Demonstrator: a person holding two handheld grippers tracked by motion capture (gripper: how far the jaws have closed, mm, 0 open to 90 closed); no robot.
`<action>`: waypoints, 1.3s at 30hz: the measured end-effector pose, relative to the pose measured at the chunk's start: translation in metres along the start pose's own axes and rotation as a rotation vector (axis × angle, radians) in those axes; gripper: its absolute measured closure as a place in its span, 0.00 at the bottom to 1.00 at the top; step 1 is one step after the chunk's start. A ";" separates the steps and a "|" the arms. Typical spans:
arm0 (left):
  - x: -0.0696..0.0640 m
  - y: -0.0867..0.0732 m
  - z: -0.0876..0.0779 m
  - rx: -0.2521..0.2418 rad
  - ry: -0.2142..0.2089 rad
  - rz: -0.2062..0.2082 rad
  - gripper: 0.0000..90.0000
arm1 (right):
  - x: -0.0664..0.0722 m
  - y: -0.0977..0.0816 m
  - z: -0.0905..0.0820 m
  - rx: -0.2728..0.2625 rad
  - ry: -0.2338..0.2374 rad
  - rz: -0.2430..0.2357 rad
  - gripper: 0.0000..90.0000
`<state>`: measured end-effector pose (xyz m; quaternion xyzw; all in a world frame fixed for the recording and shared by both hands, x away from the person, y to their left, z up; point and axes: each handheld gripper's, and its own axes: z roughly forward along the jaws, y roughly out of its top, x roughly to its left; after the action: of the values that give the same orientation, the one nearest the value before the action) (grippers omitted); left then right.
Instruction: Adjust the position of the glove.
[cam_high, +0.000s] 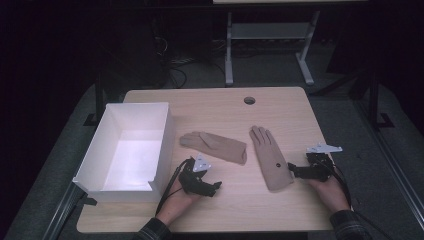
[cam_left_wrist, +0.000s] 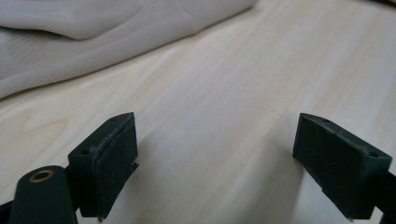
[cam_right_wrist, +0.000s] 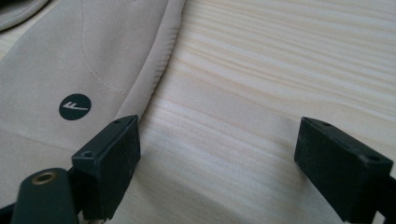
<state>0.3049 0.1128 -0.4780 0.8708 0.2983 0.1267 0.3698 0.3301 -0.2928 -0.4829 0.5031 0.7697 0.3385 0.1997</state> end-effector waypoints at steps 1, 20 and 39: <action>0.000 0.000 -0.001 0.006 -0.018 0.020 0.15 | 0.000 0.000 0.000 0.000 0.000 0.000 0.16; -0.002 -0.002 -0.002 -0.002 -0.030 0.025 0.14 | 0.000 0.016 -0.010 -0.005 0.013 -0.012 0.29; -0.001 -0.002 -0.002 -0.001 -0.029 0.032 0.15 | 0.051 0.049 -0.015 -0.044 0.164 -0.113 0.76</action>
<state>0.3023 0.1141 -0.4778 0.8770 0.2788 0.1202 0.3725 0.3307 -0.2383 -0.4349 0.4252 0.8029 0.3834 0.1657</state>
